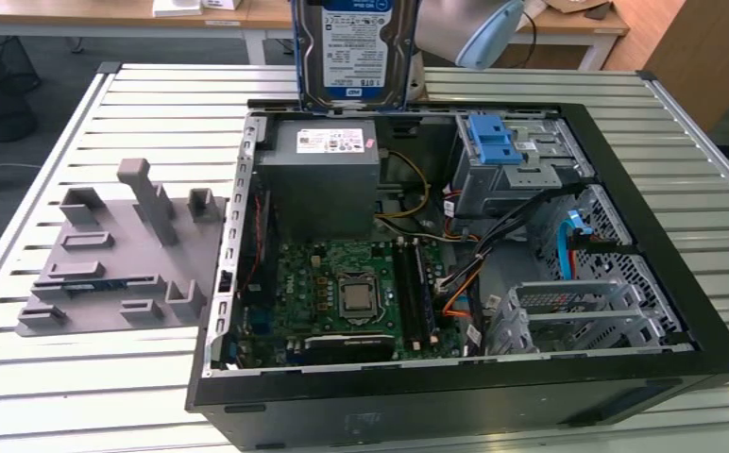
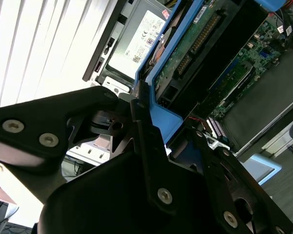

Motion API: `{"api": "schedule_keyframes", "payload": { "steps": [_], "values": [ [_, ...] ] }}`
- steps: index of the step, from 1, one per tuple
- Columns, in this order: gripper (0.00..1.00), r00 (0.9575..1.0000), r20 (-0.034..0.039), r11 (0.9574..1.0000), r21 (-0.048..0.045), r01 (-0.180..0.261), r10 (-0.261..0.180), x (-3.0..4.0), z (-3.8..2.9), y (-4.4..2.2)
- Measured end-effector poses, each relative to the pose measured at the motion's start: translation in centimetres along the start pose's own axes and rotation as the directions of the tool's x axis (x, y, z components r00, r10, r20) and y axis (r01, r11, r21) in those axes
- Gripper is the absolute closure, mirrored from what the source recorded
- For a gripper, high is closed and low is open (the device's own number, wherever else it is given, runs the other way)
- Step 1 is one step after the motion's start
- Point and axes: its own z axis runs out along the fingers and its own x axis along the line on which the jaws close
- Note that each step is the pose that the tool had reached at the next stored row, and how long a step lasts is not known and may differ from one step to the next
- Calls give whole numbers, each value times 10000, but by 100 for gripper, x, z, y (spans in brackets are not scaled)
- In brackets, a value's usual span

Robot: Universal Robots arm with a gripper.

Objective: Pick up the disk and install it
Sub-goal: 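Pick up the disk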

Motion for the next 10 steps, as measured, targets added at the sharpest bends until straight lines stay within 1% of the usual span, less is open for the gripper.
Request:
{"api": "schedule_keyframes", "payload": {
  "steps": [10],
  "values": [
    [64, 10000, -1, 10000, 0, -1, 1, 26, 0, 0]
  ]
}}
